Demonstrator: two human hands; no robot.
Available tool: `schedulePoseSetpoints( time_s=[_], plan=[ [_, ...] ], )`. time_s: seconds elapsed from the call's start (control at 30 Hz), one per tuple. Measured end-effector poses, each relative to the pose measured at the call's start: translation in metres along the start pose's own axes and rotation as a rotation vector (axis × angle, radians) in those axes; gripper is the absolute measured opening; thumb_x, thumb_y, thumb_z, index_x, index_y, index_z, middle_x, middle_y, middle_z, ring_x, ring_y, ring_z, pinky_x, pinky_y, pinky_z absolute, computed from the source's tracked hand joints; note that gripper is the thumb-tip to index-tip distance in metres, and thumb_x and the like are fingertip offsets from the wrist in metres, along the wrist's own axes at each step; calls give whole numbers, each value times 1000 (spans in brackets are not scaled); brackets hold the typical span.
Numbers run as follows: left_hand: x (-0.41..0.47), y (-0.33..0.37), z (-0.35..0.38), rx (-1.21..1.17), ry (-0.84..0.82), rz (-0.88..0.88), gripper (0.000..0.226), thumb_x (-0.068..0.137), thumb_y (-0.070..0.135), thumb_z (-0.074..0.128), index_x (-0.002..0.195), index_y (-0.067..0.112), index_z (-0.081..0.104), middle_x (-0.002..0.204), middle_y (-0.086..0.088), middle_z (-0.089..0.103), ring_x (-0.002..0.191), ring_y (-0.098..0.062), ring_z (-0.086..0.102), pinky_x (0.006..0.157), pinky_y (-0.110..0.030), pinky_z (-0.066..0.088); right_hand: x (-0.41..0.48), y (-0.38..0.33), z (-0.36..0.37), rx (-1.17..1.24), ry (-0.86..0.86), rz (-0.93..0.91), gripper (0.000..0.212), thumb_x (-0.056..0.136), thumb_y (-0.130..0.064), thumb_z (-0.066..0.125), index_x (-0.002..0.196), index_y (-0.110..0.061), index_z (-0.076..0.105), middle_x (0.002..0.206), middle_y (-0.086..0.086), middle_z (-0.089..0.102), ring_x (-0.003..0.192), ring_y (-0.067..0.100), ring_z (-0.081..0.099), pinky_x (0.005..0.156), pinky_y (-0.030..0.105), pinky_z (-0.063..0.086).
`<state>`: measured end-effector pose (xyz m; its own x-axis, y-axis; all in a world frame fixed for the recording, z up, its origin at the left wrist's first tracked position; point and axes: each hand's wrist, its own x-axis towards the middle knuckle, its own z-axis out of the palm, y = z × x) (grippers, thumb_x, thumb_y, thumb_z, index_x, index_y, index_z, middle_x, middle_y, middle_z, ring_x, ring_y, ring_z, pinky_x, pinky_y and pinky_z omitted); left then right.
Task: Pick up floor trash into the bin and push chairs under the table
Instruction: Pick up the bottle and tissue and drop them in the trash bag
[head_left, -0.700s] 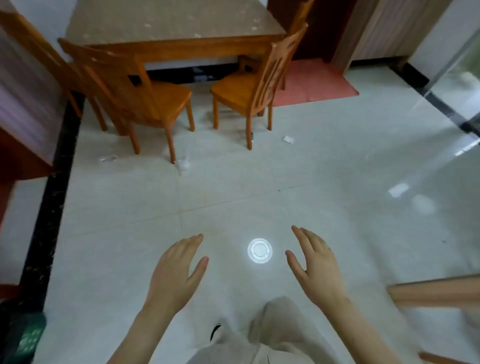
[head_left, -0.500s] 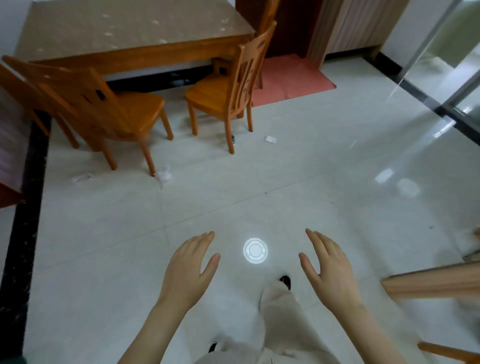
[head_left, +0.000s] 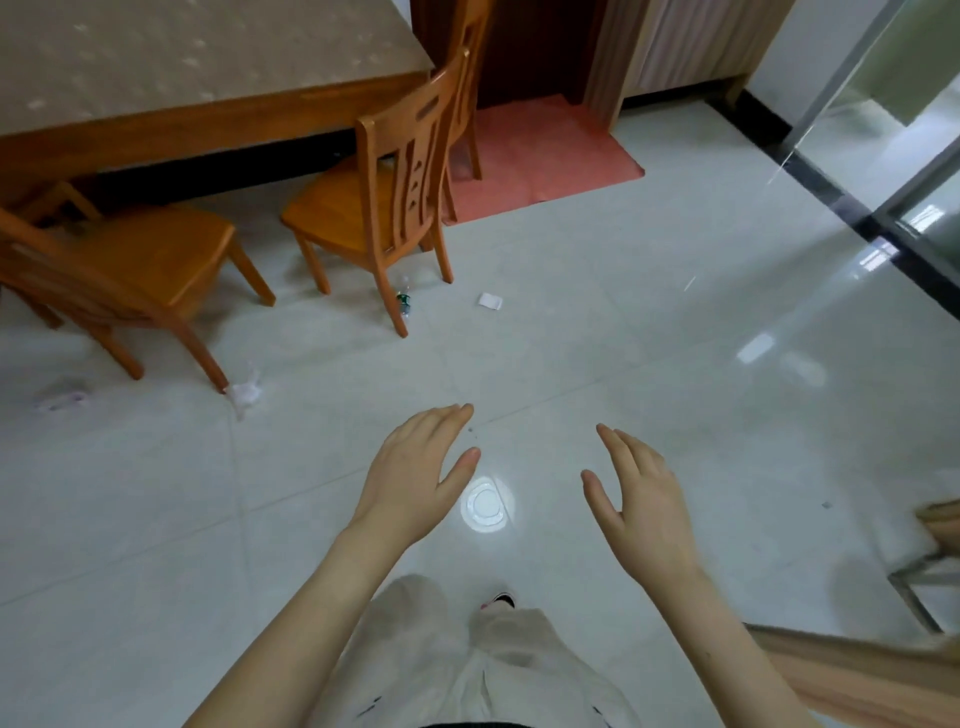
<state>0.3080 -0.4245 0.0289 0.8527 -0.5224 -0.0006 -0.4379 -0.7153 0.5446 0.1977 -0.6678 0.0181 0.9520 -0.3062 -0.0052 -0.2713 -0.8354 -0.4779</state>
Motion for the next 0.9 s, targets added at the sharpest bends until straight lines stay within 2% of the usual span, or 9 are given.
schedulePoseSetpoints(
  time_s=[0.23, 0.4, 0.7, 0.8, 0.9],
  plan=[
    [122, -20, 16, 20, 0, -134, 59, 93, 54, 30, 141, 24, 47, 140, 9, 51, 130, -9, 43, 106, -24, 31, 141, 40, 9, 49, -84, -24, 64, 94, -53, 33, 145, -17, 44, 140, 7, 53, 132, 24, 45, 107, 44, 40],
    [238, -48, 23, -1, 25, -176, 60, 93, 54, 30, 140, 22, 48, 139, 9, 52, 127, -9, 43, 102, -20, 29, 276, 46, 21, 50, -104, -101, 61, 95, -50, 36, 145, -17, 44, 141, 5, 53, 131, 24, 46, 106, 43, 41],
    [481, -62, -23, 35, 84, -98, 59, 92, 51, 30, 140, 21, 48, 139, 8, 52, 127, -9, 43, 99, -17, 27, 518, 39, -16, 53, -44, -159, 59, 94, -48, 37, 144, -16, 46, 141, 3, 53, 130, 20, 45, 107, 38, 40],
    [540, -70, -20, 74, 67, -110, 58, 93, 50, 31, 142, 21, 46, 141, 5, 51, 131, -12, 42, 104, -21, 26, 584, 48, -21, 52, -54, -180, 58, 95, -47, 39, 143, -15, 46, 140, 4, 53, 130, 21, 45, 107, 39, 40],
    [589, -84, -4, 165, 28, -137, 57, 95, 47, 32, 143, 20, 44, 144, -1, 49, 135, -21, 42, 111, -35, 30, 653, 65, -14, 7, -102, -251, 57, 95, -44, 40, 142, -12, 47, 138, 8, 54, 128, 25, 48, 106, 41, 41]
  ],
)
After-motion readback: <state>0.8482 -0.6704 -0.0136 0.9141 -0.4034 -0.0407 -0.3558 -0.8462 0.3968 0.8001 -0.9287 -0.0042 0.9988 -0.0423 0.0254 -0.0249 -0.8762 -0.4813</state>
